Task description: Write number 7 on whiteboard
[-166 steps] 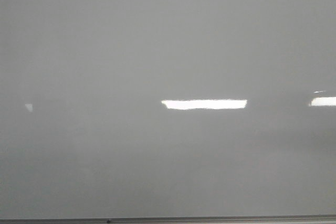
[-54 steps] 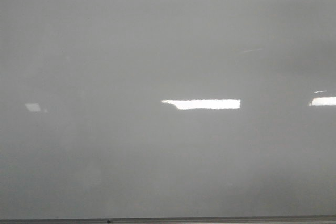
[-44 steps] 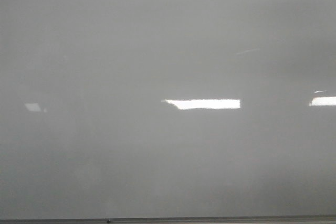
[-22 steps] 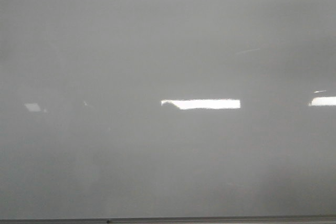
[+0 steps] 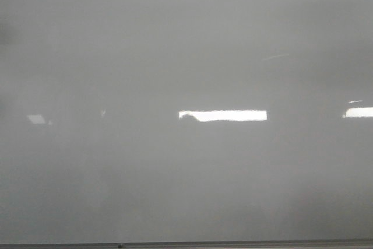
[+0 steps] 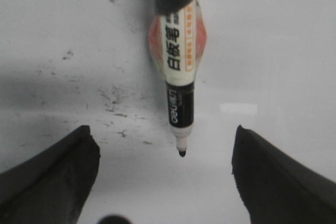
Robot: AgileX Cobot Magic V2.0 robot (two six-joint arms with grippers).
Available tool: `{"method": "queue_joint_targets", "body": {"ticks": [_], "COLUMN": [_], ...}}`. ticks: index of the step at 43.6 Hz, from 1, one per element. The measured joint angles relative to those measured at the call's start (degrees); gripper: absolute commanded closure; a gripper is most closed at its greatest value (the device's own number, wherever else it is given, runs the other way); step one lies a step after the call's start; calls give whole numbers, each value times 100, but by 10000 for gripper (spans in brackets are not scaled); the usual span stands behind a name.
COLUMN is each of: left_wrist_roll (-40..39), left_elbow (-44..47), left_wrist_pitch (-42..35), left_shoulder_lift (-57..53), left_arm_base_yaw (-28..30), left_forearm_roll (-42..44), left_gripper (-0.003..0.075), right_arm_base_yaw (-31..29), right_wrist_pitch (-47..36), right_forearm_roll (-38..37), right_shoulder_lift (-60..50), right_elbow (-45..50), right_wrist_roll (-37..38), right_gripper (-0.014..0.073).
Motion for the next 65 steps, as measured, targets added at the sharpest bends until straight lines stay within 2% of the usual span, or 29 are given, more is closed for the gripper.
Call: {"method": "queue_joint_targets", "body": {"ticks": [8, 19, 27, 43, 48, 54, 65], "left_wrist_roll": [0, 9, 9, 9, 9, 155, 1442], "left_elbow": [-78, -88, -88, -88, -182, -538, -1177], "left_wrist_pitch": [-331, -649, -709, -737, -352, 556, 1990], "left_shoulder_lift": [388, 543, 557, 557, 411, -12, -584], "left_arm_base_yaw": [0, 0, 0, 0, 0, 0, -261], "left_forearm_roll": [1, 1, 1, 30, 287, 648, 397], "left_gripper": [223, 437, 559, 679, 704, 739, 741], "right_arm_base_yaw": [0, 0, 0, 0, 0, 0, 0], "right_wrist_pitch": [0, 0, 0, 0, -66, -19, 445], "right_forearm_roll": [0, 0, 0, 0, 4, 4, 4], "right_shoulder_lift": [0, 0, 0, 0, 0, 0, 5], "right_elbow": [0, 0, 0, 0, -7, -140, -754], "right_wrist_roll": [0, 0, 0, 0, -9, -9, 1], "right_gripper": [62, 62, 62, 62, 62, 62, 62]}}
